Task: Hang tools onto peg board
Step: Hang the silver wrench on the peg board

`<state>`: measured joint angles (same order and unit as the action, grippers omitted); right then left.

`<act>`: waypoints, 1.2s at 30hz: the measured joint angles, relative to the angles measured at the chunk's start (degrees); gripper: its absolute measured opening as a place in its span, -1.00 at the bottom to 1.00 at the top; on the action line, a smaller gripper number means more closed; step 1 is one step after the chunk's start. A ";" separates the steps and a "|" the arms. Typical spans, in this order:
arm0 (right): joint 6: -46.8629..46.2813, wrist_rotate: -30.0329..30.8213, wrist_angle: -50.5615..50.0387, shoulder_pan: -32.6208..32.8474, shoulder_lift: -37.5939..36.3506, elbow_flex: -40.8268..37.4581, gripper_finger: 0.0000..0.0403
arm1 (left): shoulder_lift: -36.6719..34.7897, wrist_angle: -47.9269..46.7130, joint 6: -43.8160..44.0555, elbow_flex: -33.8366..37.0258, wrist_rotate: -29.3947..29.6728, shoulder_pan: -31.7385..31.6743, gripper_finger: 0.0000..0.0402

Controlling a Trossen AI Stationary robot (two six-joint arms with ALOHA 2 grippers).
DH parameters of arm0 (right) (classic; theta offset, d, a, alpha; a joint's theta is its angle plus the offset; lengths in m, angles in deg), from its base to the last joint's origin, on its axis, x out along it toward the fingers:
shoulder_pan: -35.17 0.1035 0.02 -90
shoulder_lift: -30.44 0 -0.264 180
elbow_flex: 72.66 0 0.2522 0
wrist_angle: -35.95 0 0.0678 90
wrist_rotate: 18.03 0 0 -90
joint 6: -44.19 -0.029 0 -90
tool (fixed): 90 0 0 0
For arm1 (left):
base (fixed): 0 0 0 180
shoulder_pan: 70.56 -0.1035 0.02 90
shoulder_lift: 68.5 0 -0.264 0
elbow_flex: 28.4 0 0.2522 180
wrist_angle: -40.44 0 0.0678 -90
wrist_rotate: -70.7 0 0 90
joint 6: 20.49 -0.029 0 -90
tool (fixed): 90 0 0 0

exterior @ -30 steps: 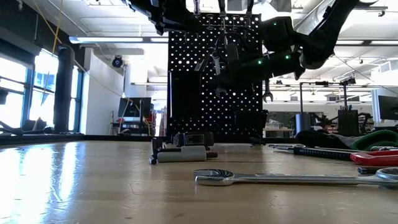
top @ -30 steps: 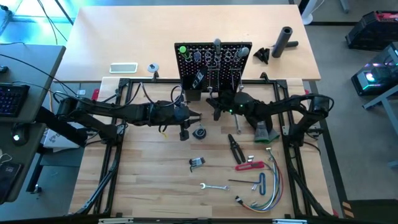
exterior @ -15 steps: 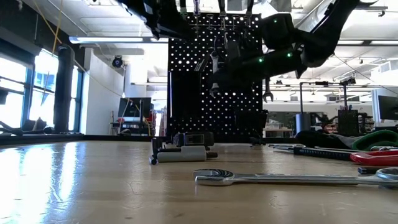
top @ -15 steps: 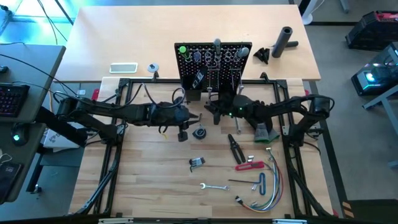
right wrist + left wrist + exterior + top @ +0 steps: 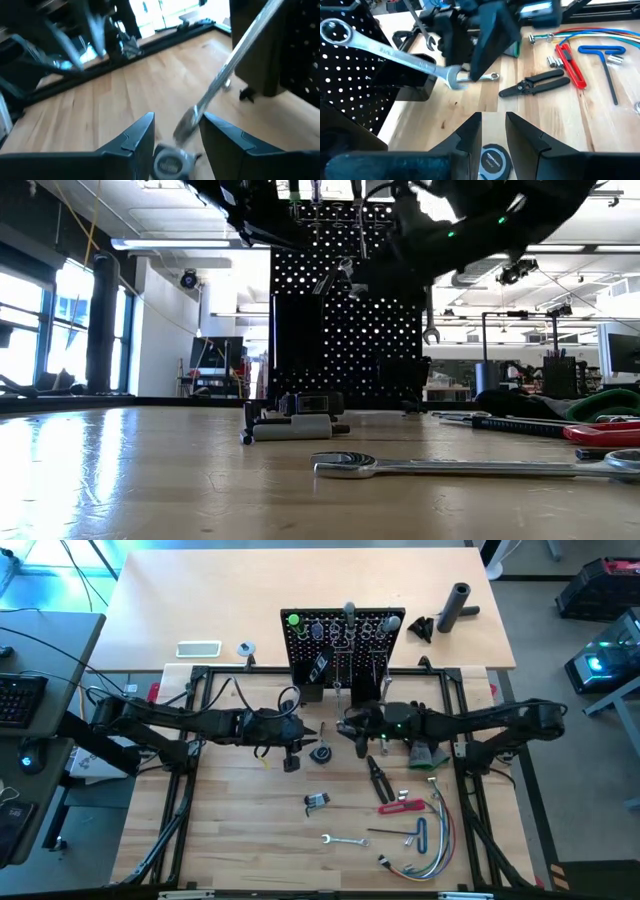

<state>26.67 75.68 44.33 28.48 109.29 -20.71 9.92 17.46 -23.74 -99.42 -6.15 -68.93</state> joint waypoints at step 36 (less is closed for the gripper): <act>-28.56 21.66 -43.53 17.26 -9.09 -8.05 -0.25 | 1.86 9.88 4.14 8.90 -0.87 0.37 -0.60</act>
<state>-1.90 97.33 0.80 45.74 100.20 -28.76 11.78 27.34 -19.60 -90.52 -7.02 -68.56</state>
